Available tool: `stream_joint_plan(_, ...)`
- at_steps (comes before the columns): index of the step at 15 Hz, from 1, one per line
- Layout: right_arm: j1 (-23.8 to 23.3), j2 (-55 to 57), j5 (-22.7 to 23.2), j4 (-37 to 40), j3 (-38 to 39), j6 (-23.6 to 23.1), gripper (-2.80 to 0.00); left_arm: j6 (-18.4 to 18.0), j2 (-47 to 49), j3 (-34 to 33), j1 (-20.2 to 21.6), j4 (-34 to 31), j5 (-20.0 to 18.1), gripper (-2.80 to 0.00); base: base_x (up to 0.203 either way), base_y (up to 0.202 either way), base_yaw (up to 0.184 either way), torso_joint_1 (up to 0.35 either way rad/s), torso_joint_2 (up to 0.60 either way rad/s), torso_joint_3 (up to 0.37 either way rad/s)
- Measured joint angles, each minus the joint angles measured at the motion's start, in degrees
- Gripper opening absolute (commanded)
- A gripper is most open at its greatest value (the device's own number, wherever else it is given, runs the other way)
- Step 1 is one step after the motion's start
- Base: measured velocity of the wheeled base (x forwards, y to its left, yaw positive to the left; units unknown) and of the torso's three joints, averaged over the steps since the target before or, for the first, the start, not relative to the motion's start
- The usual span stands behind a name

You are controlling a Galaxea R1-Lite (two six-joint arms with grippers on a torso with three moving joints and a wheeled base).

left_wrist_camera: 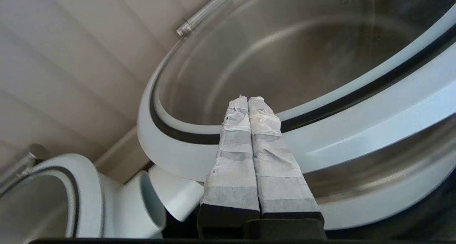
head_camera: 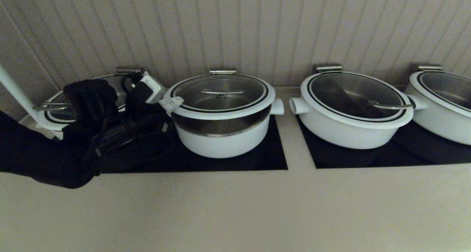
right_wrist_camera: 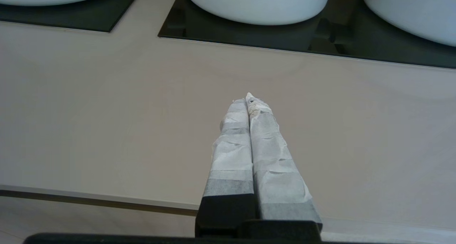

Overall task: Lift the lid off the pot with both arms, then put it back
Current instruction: Close the pot lid

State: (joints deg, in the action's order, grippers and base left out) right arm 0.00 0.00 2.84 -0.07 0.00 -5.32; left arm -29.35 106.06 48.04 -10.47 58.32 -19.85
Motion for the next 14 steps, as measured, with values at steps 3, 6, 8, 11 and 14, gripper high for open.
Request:
stream_joint_plan(3, 0.0, 0.0, 0.0, 0.0, 0.0, 0.0, -2.80, 0.0, 1.5, -0.9, -0.1, 2.5, 0.0, -2.80, 0.000, 0.000, 0.000, 0.000, 0.00, 0.000)
stream_joint_plan(6, 0.0, 0.0, 0.0, 0.0, 0.0, 0.0, -2.80, 0.0, 2.9, -3.3, -0.3, 5.5, 0.0, -2.80, 0.000, 0.000, 0.000, 0.000, 0.00, 0.000)
stream_joint_plan(8, 0.0, 0.0, 0.0, 0.0, 0.0, 0.0, -2.80, 0.0, 3.9, -5.3, -0.4, 7.8, 0.0, -2.80, 0.000, 0.000, 0.000, 0.000, 0.00, 0.000)
stream_joint_plan(11, 0.0, 0.0, 0.0, 0.0, 0.0, 0.0, -2.80, 0.1, 5.7, -7.8, -0.4, 12.3, 0.0, -2.80, 0.000, 0.000, 0.000, 0.000, 0.00, 0.000)
stream_joint_plan(14, 0.0, 0.0, 0.0, 0.0, 0.0, 0.0, -2.80, 0.2, 6.6, -8.8, -0.4, 13.2, 0.1, -2.80, 0.000, 0.000, 0.000, 0.000, 0.00, 0.000)
